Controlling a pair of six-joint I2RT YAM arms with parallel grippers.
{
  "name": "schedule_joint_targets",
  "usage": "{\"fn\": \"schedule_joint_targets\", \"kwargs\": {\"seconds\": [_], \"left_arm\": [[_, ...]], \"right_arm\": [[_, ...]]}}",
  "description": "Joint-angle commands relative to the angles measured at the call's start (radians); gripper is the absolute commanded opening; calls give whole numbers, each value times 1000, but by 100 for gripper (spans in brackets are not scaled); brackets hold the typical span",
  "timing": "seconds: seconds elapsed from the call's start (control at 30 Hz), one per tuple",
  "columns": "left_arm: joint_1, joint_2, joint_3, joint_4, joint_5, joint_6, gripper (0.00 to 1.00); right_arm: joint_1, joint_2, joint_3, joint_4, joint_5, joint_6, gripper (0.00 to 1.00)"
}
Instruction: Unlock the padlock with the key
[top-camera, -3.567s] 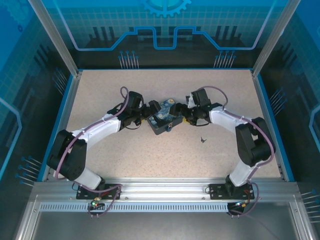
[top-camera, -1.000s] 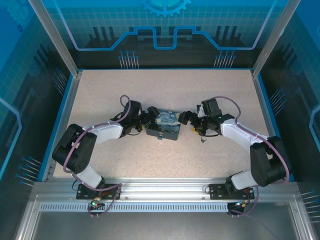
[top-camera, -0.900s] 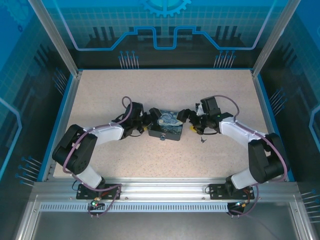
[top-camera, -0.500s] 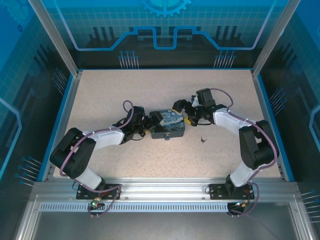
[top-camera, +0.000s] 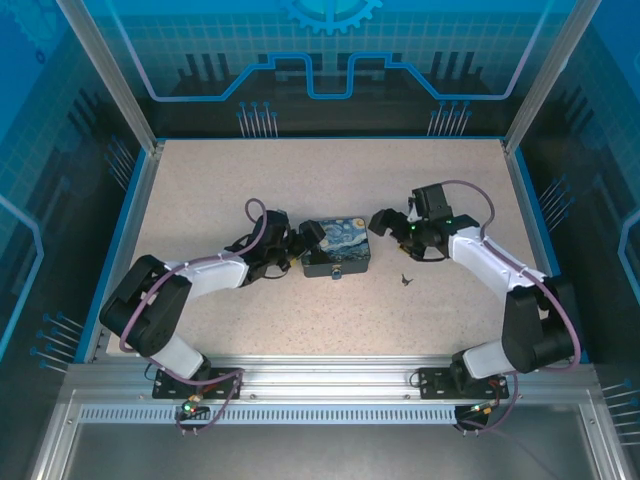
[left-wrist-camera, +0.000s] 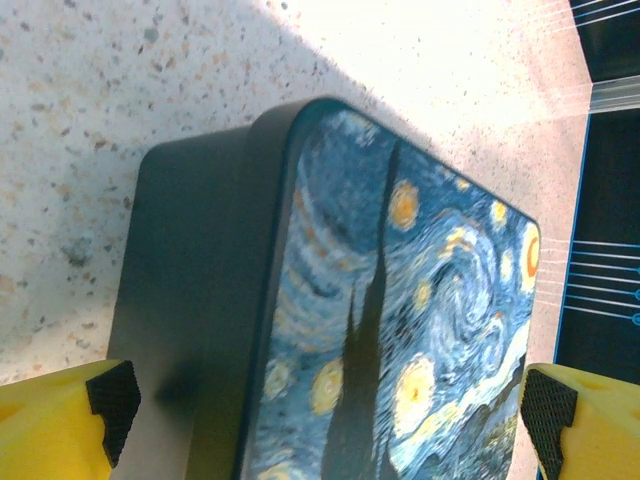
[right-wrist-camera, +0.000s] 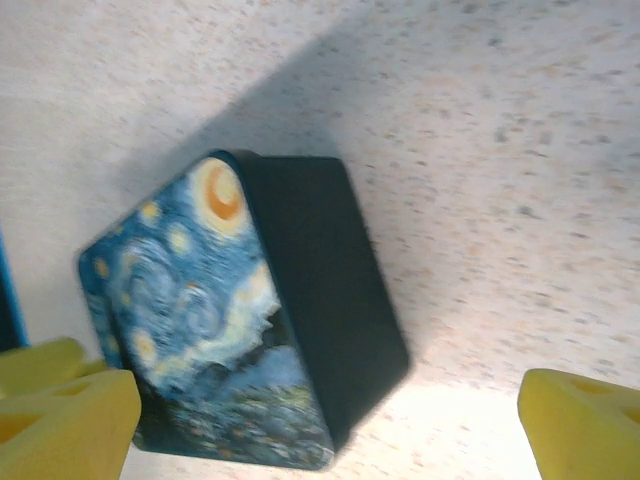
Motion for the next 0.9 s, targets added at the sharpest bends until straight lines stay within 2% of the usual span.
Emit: {"fn": "schedule_joint_targets", "kwargs": {"seconds": [0.0,0.13,0.23,0.33,0.67,0.87], "left_arm": [[23,5,56,-32,14,41,99],[66,-41,49,-71,24,58,99],[86,-96,46,-133,24,71,99],[87,-149,42,-178,24,81,99],[82,-256,21,-176,54,42,99],[82,-266,25,-175,62,43,99]], "right_arm": [[-7,-6,-18,-187,100,-130,94],[-7,6,-30,-253,152,-201,84],[-3,14,-38,-259,175,-247,70],[-2,39,-39,-262,192,-277,61],[14,155,-55,-210,179,-275,55],[45,189,-62,-200,164,-268,46]]}}
